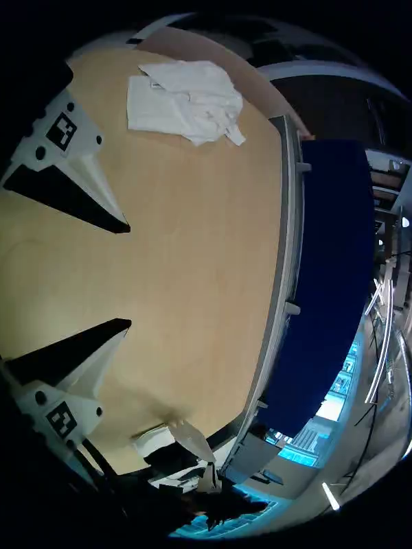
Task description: Fold towel
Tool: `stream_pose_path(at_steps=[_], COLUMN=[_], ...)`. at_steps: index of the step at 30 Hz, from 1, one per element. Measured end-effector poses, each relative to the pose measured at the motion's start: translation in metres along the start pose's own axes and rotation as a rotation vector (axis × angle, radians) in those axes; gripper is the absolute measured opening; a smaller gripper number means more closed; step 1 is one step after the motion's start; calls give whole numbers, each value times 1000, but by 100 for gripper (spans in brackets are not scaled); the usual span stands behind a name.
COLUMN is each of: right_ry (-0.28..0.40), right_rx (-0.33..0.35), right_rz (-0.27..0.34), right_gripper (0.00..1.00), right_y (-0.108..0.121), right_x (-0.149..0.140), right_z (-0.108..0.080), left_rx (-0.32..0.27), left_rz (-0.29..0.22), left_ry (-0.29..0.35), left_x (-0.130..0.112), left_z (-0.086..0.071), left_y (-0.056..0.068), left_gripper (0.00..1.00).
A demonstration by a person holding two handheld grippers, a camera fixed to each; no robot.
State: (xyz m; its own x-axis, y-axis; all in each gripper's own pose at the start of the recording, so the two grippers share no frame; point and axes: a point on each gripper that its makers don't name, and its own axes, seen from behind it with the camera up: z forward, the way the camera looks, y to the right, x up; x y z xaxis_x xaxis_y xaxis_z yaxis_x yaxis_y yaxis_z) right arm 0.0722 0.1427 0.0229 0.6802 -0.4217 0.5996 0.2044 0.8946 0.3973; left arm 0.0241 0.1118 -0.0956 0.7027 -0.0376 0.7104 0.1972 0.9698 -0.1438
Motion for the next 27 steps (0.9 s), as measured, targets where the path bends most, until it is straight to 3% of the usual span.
stream_pose_path(at_steps=[8,18,27], right_ry=[-52,-155,-194], right_rx=[-31,-76,-97], right_rz=[40,121,162], right_gripper=[4,4,4], right_y=[11,19,20], right_x=[-49,-134,-166], right_z=[-17,-36,-35], left_rx=[-10,-14,-12], left_rz=[16,32,51], left_ry=[-7,-16,-21], left_x=[-1,-4,-6], left_z=[2,4,2], left_y=[7,10,13], left_gripper=[92,92,92])
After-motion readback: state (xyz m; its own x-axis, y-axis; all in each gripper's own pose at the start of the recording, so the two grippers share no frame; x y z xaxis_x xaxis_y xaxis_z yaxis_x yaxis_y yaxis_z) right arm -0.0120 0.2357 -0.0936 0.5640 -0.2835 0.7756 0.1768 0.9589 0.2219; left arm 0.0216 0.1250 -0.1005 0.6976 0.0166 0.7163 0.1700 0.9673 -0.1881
